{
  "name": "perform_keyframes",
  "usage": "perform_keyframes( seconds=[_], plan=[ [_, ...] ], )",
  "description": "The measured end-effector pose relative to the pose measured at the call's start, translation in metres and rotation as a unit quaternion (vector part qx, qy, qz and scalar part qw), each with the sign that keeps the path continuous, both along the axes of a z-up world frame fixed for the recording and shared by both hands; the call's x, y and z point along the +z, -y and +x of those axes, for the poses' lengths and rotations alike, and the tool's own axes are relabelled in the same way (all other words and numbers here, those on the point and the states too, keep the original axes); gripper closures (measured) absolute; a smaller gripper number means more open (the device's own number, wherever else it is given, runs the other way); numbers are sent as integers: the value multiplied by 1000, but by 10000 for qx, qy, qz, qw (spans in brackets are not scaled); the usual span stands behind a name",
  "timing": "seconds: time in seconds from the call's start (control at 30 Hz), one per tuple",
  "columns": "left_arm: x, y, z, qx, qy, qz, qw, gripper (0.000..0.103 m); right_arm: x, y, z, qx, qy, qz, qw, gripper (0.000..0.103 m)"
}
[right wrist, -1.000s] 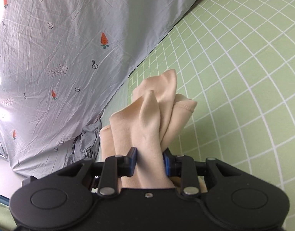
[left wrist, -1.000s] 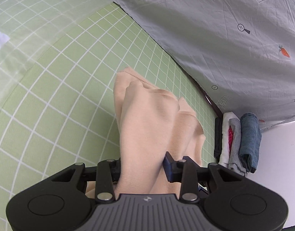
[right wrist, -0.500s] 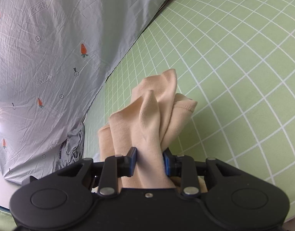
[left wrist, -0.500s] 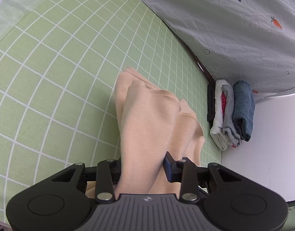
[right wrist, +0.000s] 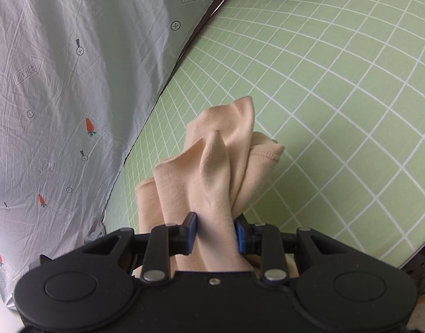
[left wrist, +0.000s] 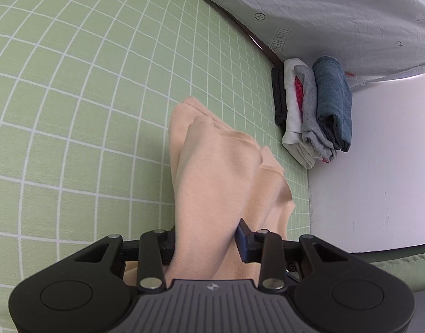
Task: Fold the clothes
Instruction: 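Carry the beige bundle with both grippers onto the folded clothes stack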
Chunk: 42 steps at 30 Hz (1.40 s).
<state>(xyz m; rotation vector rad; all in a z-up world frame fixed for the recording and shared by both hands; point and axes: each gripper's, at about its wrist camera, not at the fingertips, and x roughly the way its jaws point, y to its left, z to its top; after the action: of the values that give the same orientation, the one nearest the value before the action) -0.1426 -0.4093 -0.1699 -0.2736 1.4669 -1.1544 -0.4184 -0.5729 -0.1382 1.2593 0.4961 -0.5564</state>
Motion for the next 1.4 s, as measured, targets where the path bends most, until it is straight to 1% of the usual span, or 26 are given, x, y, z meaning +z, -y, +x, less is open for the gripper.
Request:
perform_keyframes(
  seconds=[0.13,0.23,0.33,0.4,0.53,0.6,0.67,0.8,0.9,0.97,1.1,1.13,1.17,1.2,1.23,1.27,1.3,1.37,1.4],
  plan=[
    [4,47,-30,-119,125,-55,9998,66,-5,37,-23,-173,60,-1,9998,74],
    [6,93,-61,-137,289,-103,9994,66,-13,86,-47,-123,96,-92,9998,74],
    [9,142,-97,-127,147,-171,9997,67,-11,135,-84,-209,40,-54,9998,74],
    [15,179,-125,-283,96,-308,9991,67,0,161,-115,-299,17,-299,9991,73],
    [37,250,-176,-702,211,-599,9955,67,32,218,-168,-369,-224,-852,9954,73],
    [50,277,-190,-798,225,-748,9937,67,54,242,-180,-255,-317,-1249,9913,73],
    [68,301,-198,-776,227,-979,9919,67,72,266,-175,-173,-153,-1500,9884,74],
    [104,340,-184,-431,181,-1448,9883,67,107,316,-163,-8,175,-1998,9797,74],
    [135,372,-162,-254,359,-1774,9832,67,134,353,-155,115,420,-2367,9706,74],
    [158,395,-144,-172,597,-1981,9782,67,151,377,-149,197,580,-2610,9634,74],
    [192,444,-93,188,1059,-2262,9681,66,141,405,-106,212,-44,-3175,9480,73],
    [195,457,-81,289,1220,-2221,9669,62,139,412,-95,216,-200,-3312,9431,72],
    [198,469,-70,387,1406,-2135,9660,57,136,419,-84,219,-356,-3449,9377,68],
    [196,482,-59,557,1632,-1928,9660,46,134,426,-73,223,-512,-3583,9319,64],
    [193,495,-47,762,1875,-1663,9651,42,132,432,-62,226,-668,-3716,9257,59],
    [186,507,-37,897,2057,-1402,9644,41,129,439,-51,229,-824,-3848,9190,59],
    [178,520,-28,922,2154,-1161,9652,40,127,446,-41,232,-979,-3977,9120,59],
    [159,537,-19,814,2241,-882,9672,39,122,460,-19,238,-1287,-4231,8966,58],
    [150,544,-15,752,2278,-760,9678,27,119,467,-8,240,-1441,-4355,8883,59]
  ],
)
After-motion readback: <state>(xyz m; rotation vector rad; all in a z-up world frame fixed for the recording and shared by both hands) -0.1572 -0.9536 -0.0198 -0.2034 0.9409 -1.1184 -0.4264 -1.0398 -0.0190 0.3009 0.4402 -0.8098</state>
